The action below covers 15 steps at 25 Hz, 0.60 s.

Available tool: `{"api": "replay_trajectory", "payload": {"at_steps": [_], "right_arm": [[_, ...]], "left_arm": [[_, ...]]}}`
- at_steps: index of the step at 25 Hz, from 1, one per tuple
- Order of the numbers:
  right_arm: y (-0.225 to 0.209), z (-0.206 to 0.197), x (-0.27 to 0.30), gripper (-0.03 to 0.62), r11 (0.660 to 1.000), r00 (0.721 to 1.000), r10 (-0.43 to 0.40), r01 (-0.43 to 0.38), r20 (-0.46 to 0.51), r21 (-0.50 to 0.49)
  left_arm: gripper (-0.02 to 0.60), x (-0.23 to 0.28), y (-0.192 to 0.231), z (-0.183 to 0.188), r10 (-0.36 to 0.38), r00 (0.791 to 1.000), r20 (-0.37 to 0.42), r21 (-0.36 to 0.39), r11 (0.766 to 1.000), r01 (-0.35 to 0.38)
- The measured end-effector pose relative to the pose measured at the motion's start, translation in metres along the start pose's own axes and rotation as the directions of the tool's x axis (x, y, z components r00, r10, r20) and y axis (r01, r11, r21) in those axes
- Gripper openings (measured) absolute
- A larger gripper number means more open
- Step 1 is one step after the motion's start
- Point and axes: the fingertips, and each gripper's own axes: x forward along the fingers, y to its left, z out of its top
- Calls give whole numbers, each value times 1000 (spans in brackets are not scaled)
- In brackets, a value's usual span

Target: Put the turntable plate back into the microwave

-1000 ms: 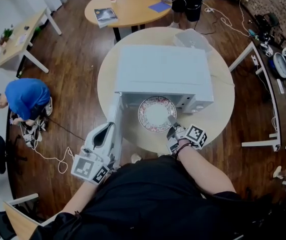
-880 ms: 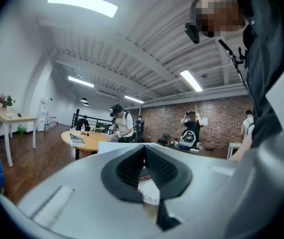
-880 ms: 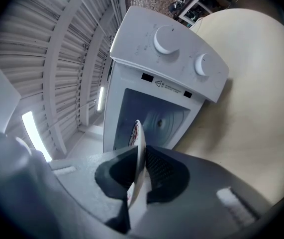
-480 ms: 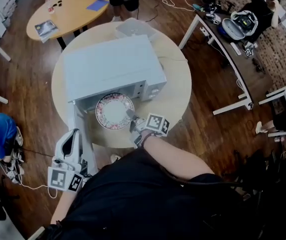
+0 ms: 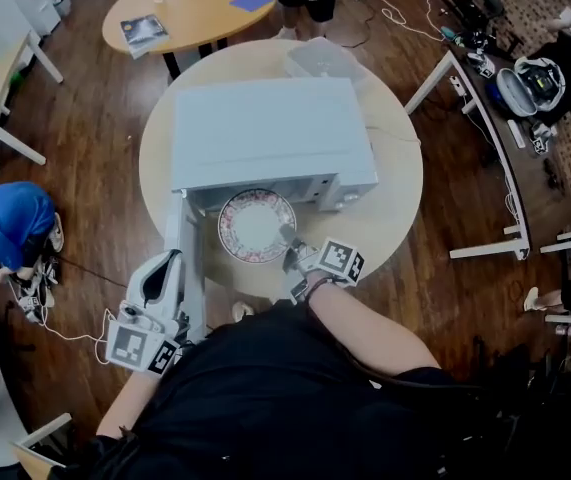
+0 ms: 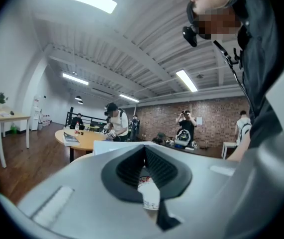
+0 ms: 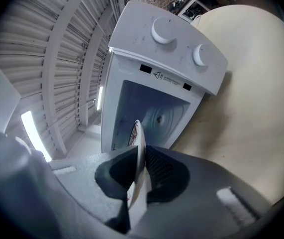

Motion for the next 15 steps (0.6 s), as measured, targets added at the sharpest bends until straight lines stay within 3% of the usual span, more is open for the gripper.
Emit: {"api": "replay_trajectory", "payload": {"at_steps": [15], "right_arm": [[-15, 10, 17, 23, 1000, 1000, -19, 19, -19, 15]], "left_arm": [[3, 1, 4, -2, 40, 998, -42, 29, 999, -39]]}}
